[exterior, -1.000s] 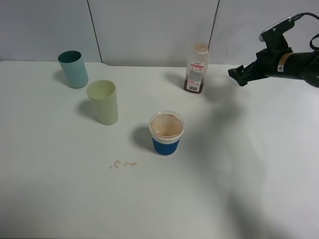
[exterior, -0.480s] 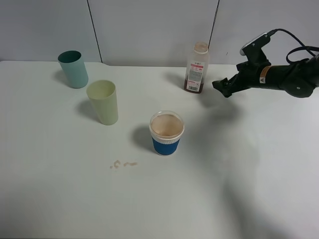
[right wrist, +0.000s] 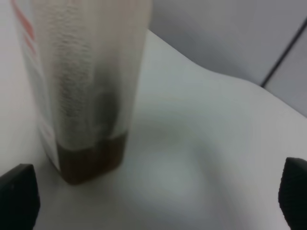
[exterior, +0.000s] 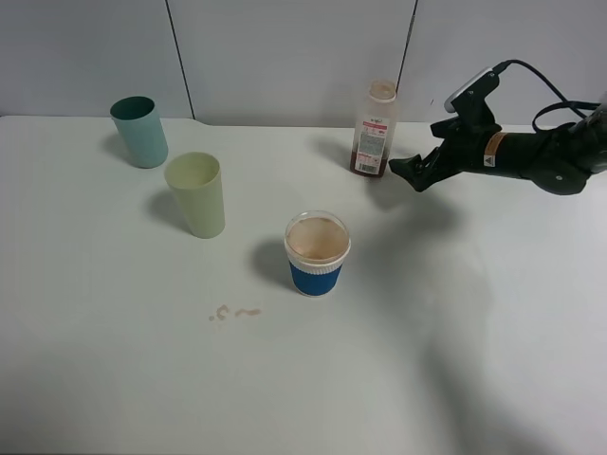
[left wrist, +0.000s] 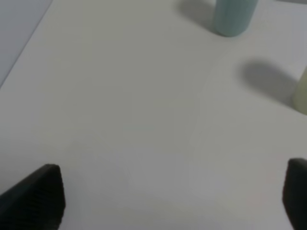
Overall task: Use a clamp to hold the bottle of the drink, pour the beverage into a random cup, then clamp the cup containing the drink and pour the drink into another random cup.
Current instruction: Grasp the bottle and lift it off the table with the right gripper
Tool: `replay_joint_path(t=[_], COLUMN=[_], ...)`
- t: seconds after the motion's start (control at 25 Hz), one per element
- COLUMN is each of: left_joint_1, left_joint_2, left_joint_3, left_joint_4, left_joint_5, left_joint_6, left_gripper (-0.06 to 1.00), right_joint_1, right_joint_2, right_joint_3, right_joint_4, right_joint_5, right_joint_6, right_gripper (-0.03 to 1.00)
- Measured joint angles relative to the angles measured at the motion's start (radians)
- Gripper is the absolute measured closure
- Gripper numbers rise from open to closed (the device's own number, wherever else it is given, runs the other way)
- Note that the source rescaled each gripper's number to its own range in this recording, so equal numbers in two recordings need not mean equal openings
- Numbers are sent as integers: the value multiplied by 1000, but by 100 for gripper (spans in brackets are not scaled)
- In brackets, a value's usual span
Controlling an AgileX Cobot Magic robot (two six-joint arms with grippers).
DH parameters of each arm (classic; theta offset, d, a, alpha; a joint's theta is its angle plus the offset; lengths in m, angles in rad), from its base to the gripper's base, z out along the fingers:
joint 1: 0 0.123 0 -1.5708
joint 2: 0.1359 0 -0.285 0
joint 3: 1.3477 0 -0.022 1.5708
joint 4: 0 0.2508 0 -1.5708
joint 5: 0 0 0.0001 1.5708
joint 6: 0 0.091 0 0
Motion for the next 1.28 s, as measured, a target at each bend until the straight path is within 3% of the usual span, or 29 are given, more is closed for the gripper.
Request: replay_joint_path(t=[0.52, 1.28], left_joint_1=[0, 0], left_joint_2=[0, 0], left_joint_3=[0, 0], left_joint_4=[0, 0], left_joint_5=[0, 0], left_joint_6=[0, 0], left_gripper=[19, 19], right_joint_1=[85, 130], right_joint_2=[126, 189], right_joint_3=[-153, -225], right_joint_4=[-20, -42], right_joint_5=[-35, -90], right_joint_6=[129, 131], right_gripper=[-3, -3])
